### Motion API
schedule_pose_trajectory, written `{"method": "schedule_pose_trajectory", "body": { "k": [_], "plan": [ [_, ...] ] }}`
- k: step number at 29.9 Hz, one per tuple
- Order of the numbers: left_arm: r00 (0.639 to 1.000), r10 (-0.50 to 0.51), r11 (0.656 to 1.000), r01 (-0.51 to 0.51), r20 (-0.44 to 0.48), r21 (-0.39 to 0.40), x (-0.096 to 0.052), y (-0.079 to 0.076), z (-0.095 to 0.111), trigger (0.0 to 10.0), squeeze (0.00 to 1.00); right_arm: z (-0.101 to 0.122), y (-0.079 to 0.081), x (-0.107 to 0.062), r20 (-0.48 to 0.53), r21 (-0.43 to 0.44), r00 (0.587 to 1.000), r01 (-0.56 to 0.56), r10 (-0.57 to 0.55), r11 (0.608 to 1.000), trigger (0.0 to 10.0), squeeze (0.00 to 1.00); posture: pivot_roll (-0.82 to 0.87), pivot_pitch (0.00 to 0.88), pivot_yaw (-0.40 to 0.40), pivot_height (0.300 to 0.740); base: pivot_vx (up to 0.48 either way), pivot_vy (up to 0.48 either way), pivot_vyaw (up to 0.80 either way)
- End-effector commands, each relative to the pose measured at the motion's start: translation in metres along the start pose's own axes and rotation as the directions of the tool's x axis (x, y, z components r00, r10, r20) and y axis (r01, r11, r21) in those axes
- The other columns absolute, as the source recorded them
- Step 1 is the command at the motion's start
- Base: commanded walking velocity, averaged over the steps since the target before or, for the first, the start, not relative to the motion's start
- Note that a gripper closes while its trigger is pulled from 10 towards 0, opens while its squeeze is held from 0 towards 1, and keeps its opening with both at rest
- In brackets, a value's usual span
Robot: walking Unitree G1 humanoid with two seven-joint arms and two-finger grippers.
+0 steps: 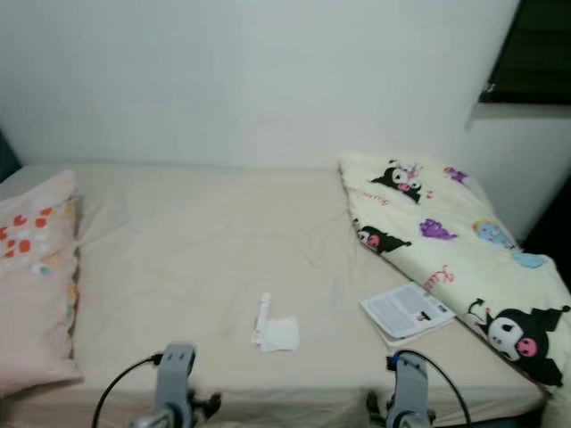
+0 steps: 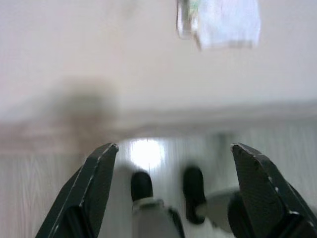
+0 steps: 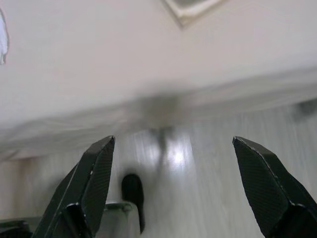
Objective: Clean up the room
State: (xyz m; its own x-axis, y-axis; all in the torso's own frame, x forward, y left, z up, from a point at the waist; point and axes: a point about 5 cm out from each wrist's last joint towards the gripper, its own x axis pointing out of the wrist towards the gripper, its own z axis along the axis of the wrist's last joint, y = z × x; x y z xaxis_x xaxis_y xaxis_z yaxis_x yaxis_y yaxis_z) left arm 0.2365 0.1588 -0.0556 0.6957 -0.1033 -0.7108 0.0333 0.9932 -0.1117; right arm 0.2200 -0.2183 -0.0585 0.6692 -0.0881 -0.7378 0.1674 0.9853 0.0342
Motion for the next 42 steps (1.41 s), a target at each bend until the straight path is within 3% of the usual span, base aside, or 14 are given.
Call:
{"method": "schedule_pose_trajectory", "body": {
  "k": [1,12,17,22,30,42],
  "plan": [
    [1.0,0.004,1.0,-0.004,-0.014,-0.016,-0.001,0.001,-0.004,10.0,0.0,0.003,0.004,0.001,0.015,-0.01,1.0,-0.017,0.018,1.0,10.0,0.0,0.03,0.011,-0.048,0.74,0.0,0.0,0.0],
    [0.999,-0.03,0.999,0.031,0.01,-0.03,0.002,-0.006,0.004,10.0,0.0,0.031,0.025,0.005,0.099,-0.062,0.989,-0.105,0.11,0.993,10.0,0.0,0.03,0.012,-0.043,0.74,0.0,-0.166,0.34],
    [0.999,-0.04,0.998,0.041,0.02,-0.041,0.002,-0.008,0.006,10.0,0.0,0.037,0.027,0.006,0.124,-0.031,0.988,-0.093,0.096,0.995,10.0,0.0,0.03,0.016,-0.041,0.74,0.0,-0.46,0.48],
    [0.997,-0.072,0.997,0.073,0.037,-0.038,0.003,-0.013,0.01,10.0,0.0,0.037,0.027,0.006,0.117,-0.057,0.989,-0.081,0.088,0.995,10.0,0.0,0.03,0.021,-0.041,0.74,0.0,-0.092,0.0],
    [0.982,-0.141,0.99,0.135,0.13,0.051,0.005,-0.02,0.035,10.0,0.0,0.037,0.021,0.006,0.101,-0.054,0.994,-0.035,0.041,0.998,10.0,0.0,0.03,0.019,-0.038,0.74,0.0,0.0,0.0],
    [0.952,-0.162,0.982,0.13,0.259,0.136,0.005,-0.021,0.067,10.0,0.0,0.037,0.024,0.007,0.089,-0.06,0.995,-0.041,0.046,0.997,10.0,0.0,0.02,0.006,-0.038,0.72,0.0,0.0,0.0]
  ]
}}
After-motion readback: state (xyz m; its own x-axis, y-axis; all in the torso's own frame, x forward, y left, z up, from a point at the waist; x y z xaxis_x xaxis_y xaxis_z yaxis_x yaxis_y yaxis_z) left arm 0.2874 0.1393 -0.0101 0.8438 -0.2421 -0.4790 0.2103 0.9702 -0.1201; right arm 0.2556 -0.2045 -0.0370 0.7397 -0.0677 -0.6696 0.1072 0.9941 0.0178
